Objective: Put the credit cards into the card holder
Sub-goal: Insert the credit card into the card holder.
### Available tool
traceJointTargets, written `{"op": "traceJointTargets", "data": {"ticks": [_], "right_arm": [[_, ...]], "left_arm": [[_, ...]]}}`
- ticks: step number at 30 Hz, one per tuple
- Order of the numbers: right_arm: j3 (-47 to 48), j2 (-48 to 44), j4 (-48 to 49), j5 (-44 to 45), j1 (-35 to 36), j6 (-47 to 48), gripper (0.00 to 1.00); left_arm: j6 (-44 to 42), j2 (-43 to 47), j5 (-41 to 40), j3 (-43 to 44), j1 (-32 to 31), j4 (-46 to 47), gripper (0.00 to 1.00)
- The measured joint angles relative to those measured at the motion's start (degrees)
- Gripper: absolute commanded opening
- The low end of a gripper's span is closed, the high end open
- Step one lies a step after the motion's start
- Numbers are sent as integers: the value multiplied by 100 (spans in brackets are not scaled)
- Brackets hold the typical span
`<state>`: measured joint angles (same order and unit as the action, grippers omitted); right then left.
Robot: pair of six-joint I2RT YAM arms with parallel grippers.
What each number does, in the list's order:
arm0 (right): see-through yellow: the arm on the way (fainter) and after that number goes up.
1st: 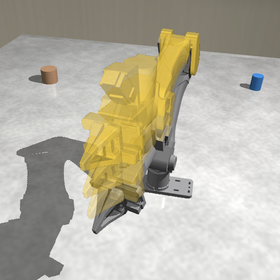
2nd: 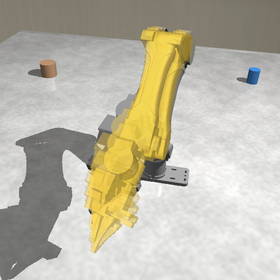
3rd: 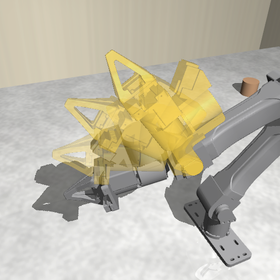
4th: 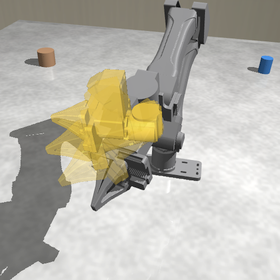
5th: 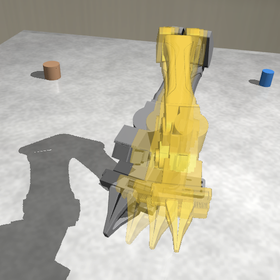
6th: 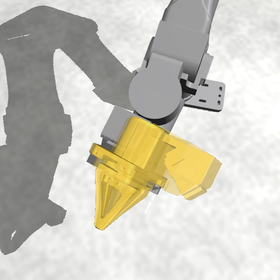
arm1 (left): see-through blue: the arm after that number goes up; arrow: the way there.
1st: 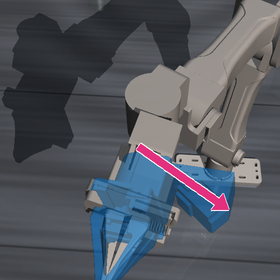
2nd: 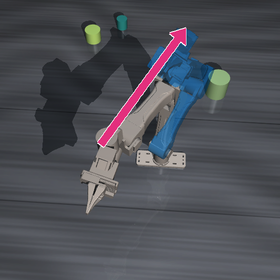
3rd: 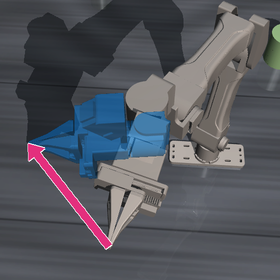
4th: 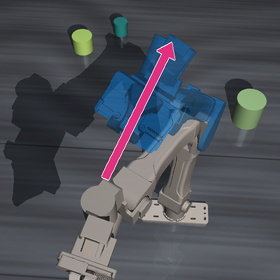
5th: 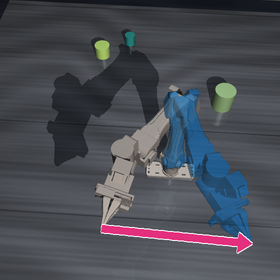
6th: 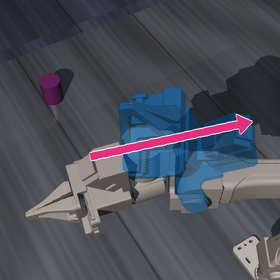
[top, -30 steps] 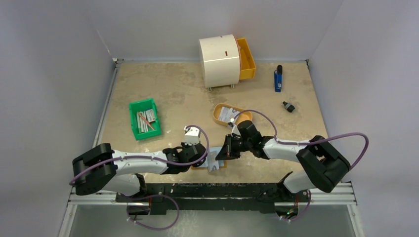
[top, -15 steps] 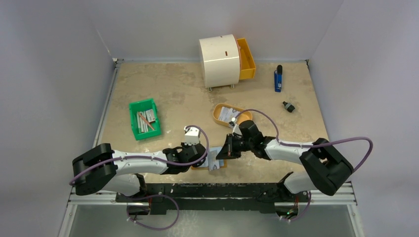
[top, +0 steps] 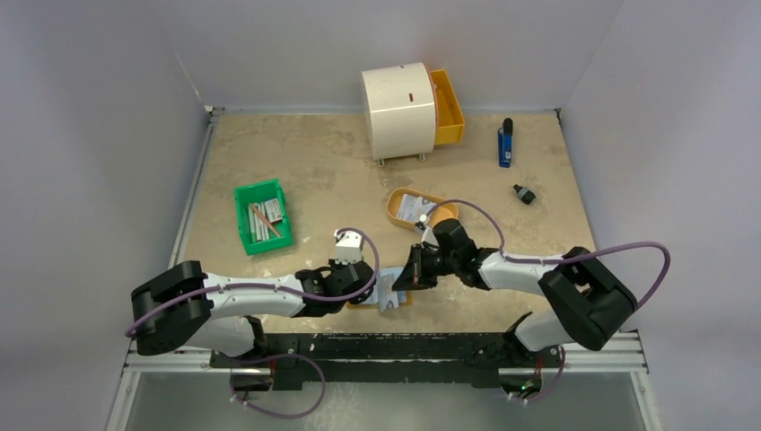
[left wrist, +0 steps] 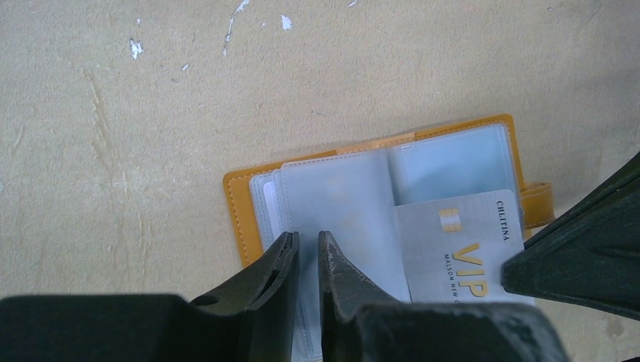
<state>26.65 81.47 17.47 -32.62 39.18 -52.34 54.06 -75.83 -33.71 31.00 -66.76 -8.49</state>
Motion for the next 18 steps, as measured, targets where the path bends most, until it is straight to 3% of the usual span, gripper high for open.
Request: {"op": "traceJointTargets", "data": {"ticks": [18], "right_arm": [[9, 308, 442, -98, -15, -13, 0]], "left_arm": [[39, 11, 2, -2, 0, -13, 15]]}}
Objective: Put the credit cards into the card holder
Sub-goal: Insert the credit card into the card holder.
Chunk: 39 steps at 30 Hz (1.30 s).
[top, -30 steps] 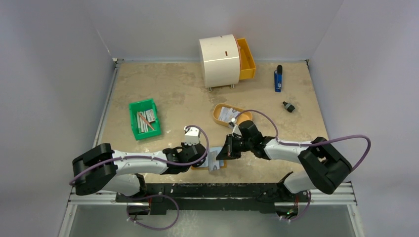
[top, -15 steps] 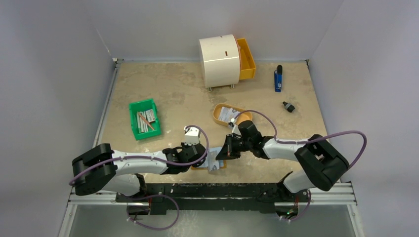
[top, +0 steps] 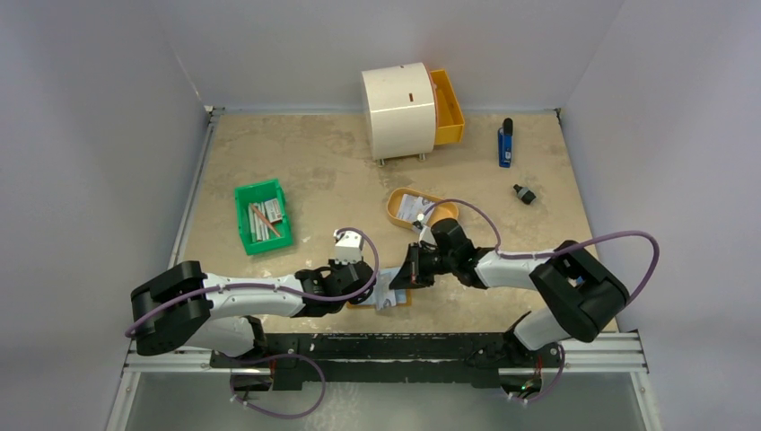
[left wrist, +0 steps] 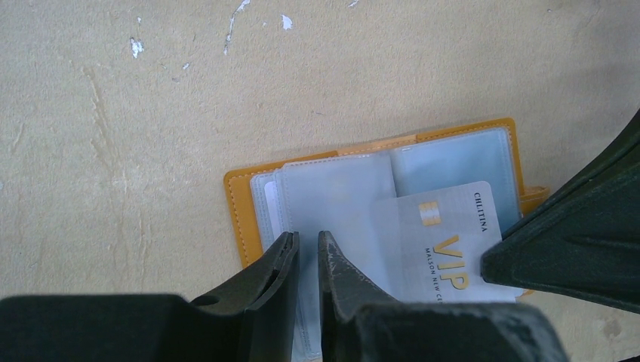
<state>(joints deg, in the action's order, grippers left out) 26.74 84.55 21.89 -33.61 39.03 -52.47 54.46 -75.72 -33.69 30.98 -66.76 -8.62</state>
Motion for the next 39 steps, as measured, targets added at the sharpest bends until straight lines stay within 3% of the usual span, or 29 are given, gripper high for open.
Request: {"op": "traceJointTargets", "data": {"ticks": [39], "right_arm": [[271, 737, 719, 243, 9, -105, 0]], "left_arm": [[7, 149, 20, -59, 0, -160, 14]]}}
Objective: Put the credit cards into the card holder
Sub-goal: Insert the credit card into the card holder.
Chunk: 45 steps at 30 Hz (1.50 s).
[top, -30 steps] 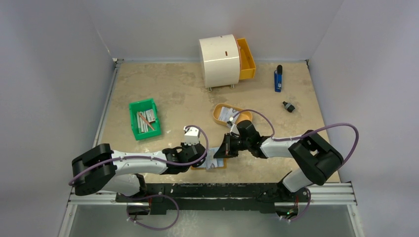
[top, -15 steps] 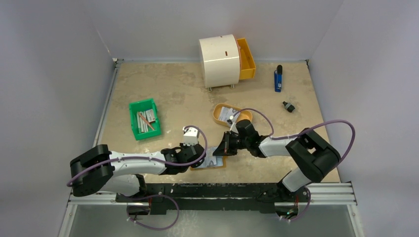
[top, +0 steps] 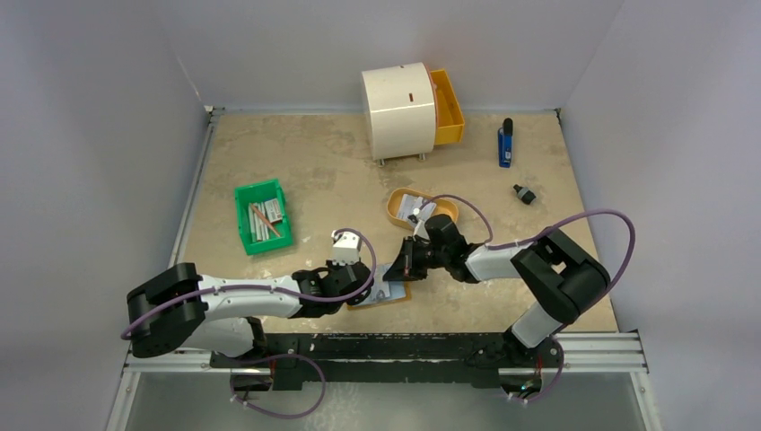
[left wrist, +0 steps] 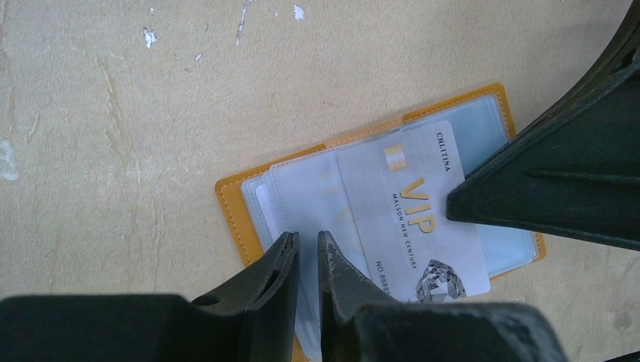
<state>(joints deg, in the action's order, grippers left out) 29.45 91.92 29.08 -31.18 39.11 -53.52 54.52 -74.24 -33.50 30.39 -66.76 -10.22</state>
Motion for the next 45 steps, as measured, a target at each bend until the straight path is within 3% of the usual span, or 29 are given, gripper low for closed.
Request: {"op": "traceJointTargets", "data": {"ticks": [14, 19, 28, 45], "right_arm": [[22, 81, -2, -142, 33, 44, 0], [55, 101, -11, -157, 33, 63, 0], [170, 162, -111, -184, 37, 118, 0], [291, 372, -216, -199, 179, 118, 0]], "left_arm": [[203, 590, -81, 0, 0, -769, 22], [417, 1016, -293, 0, 0, -1139, 15], [811, 63, -457, -31, 0, -1377, 6], [734, -57, -315, -109, 0, -608, 4]]}}
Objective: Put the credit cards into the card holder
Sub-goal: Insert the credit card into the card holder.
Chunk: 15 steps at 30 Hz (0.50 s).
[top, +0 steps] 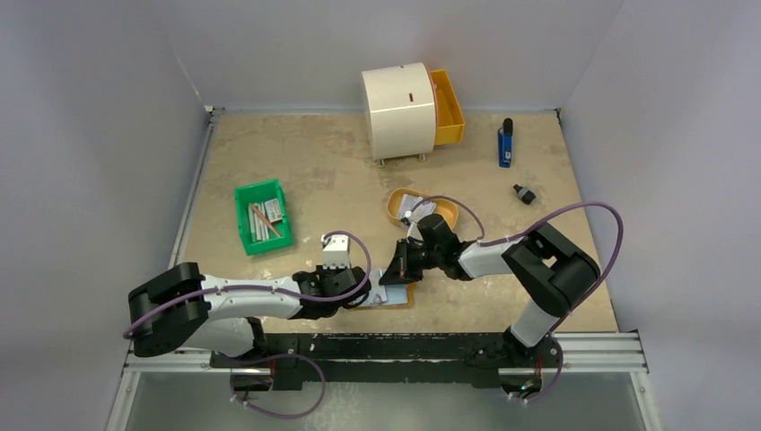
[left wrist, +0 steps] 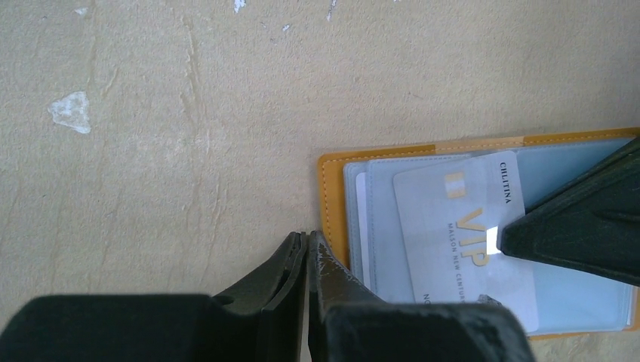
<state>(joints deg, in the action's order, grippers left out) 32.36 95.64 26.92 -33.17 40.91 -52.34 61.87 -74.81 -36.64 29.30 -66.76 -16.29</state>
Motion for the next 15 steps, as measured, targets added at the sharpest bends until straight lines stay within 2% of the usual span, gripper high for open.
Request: {"op": "traceJointTargets", "data": {"ticks": [12, 15], "right_arm": [[197, 138, -7, 2, 188, -83, 0], [203, 83, -98, 26, 192, -79, 15]], "left_arm": [[4, 4, -2, -57, 0, 170, 4], [9, 15, -2, -66, 0, 181, 4]]}}
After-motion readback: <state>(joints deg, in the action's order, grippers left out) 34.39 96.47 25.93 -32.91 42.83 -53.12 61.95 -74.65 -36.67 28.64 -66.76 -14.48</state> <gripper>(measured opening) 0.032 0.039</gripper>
